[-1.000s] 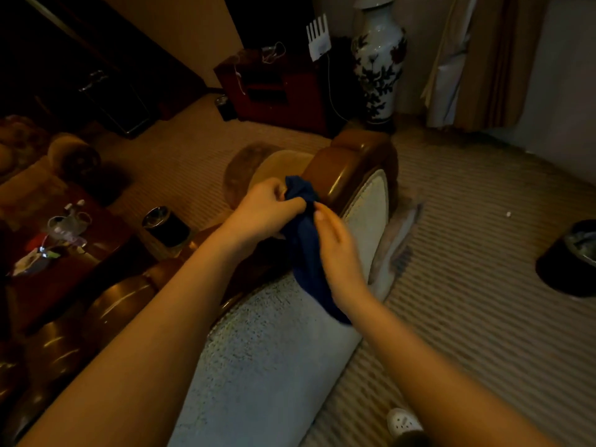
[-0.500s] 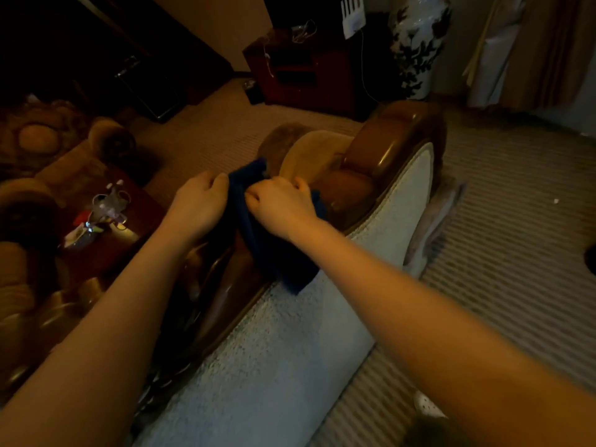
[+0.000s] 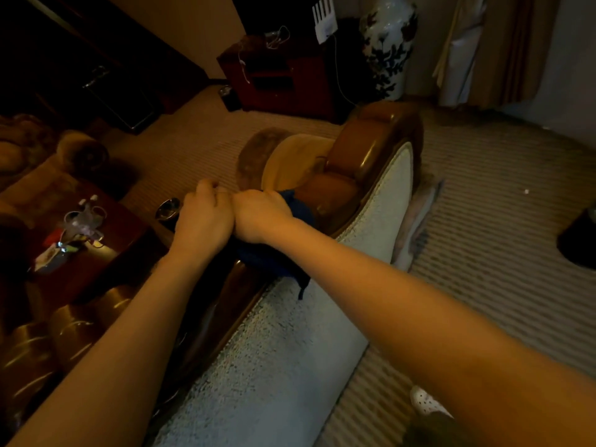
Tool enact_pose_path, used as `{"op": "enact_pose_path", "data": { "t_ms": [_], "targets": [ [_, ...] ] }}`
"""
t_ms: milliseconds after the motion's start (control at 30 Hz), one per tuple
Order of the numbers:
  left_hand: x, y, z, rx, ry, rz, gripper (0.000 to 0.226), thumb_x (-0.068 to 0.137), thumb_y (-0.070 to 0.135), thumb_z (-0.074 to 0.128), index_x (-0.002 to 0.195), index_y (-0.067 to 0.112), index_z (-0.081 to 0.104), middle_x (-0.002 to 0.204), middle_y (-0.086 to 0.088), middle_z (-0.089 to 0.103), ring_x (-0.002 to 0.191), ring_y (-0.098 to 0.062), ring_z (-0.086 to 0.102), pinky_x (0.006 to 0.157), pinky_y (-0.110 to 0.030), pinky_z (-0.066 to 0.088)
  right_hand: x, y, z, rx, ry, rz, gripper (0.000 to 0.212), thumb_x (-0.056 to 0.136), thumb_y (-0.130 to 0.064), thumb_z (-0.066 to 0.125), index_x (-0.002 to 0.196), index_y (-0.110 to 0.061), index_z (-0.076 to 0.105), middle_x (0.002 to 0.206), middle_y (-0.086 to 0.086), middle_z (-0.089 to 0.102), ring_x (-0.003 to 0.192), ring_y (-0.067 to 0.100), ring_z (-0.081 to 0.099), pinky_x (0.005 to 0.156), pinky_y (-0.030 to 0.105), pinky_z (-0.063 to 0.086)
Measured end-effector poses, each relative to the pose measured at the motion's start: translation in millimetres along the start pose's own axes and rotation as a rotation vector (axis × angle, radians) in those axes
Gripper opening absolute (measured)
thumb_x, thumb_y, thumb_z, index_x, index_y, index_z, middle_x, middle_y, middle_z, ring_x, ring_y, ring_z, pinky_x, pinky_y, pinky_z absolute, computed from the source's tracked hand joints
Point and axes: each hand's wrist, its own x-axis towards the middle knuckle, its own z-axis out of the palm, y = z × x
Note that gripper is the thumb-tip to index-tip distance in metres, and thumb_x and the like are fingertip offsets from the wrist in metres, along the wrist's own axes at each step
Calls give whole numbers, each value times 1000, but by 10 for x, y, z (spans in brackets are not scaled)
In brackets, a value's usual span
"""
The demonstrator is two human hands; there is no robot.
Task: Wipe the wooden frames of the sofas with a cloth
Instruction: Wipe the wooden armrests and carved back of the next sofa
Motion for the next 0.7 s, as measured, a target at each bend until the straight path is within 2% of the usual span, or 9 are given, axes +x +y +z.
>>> {"op": "enact_pose_path", "data": {
  "t_ms": [67, 133, 200, 300, 367, 433, 567, 633, 700],
  "targets": [
    [59, 56, 57, 24, 13, 2, 37, 98, 26, 33, 126, 6, 45, 133, -25, 46, 120, -40, 44, 98, -42, 34, 126, 117, -63, -13, -100, -13, 32, 97, -25, 38, 122, -14, 54, 127, 6, 57, 118, 26, 51, 83, 32, 33],
    [134, 132, 116, 43, 13, 1, 34, 98, 26, 32, 121, 5, 46, 129, -26, 48, 117, -42, 45, 96, -45, 35, 202, 361, -127, 10, -195, 3, 39, 100, -30, 30, 130, -14, 48, 136, 10, 49, 124, 29, 45, 93, 37, 33],
    [189, 229, 207, 51, -4, 12, 29, 99, 27, 30, 111, 5, 46, 122, -27, 50, 109, -42, 48, 92, -47, 37, 225, 807, -144, -26, -247, 65, 38, 101, -29, 25, 128, -15, 48, 139, 12, 45, 128, 30, 41, 104, 45, 26],
    [229, 329, 423, 134, -34, 28, 30, 99, 28, 27, 106, 6, 46, 117, -24, 54, 104, -40, 51, 92, -49, 39, 137, 1605, -74, -136, -117, 167, 38, 101, -22, 26, 128, -15, 51, 139, 2, 48, 135, 21, 33, 112, 51, 13],
    [231, 340, 550, 183, -29, 5, 31, 99, 28, 26, 105, 7, 48, 115, -21, 56, 104, -38, 52, 89, -45, 38, 129, 1939, -72, -199, -48, 133, 43, 103, -26, 20, 136, -19, 46, 145, -6, 42, 142, 12, 20, 114, 46, 6],
    [238, 340, 600, 157, 10, -34, 29, 99, 27, 27, 99, 8, 48, 108, -19, 59, 96, -35, 54, 79, -41, 37, 212, 2086, -136, -295, -35, 56, 46, 103, -32, 18, 135, -22, 49, 146, -12, 40, 143, 10, 13, 114, 48, 2],
    [241, 321, 597, 162, 29, -32, 24, 98, 26, 27, 93, 12, 46, 104, -14, 58, 91, -31, 53, 76, -38, 38, 515, 2153, -141, -367, 41, 89, 45, 102, -31, 23, 122, -19, 61, 142, -8, 46, 143, 12, 16, 116, 50, 3],
    [237, 330, 591, 169, 25, -34, 23, 99, 25, 27, 91, 12, 44, 103, -13, 58, 89, -29, 51, 75, -37, 36, 577, 2075, -75, -273, 69, 169, 45, 100, -31, 27, 113, -17, 67, 137, -4, 52, 141, 14, 24, 115, 49, 4],
    [222, 334, 600, 198, 15, -39, 23, 99, 26, 27, 90, 12, 43, 102, -14, 58, 87, -29, 50, 72, -36, 33, 479, 1833, 15, -65, 83, 217, 42, 97, -34, 32, 103, -14, 69, 128, 3, 58, 132, 20, 37, 111, 44, 16]
  ]
}}
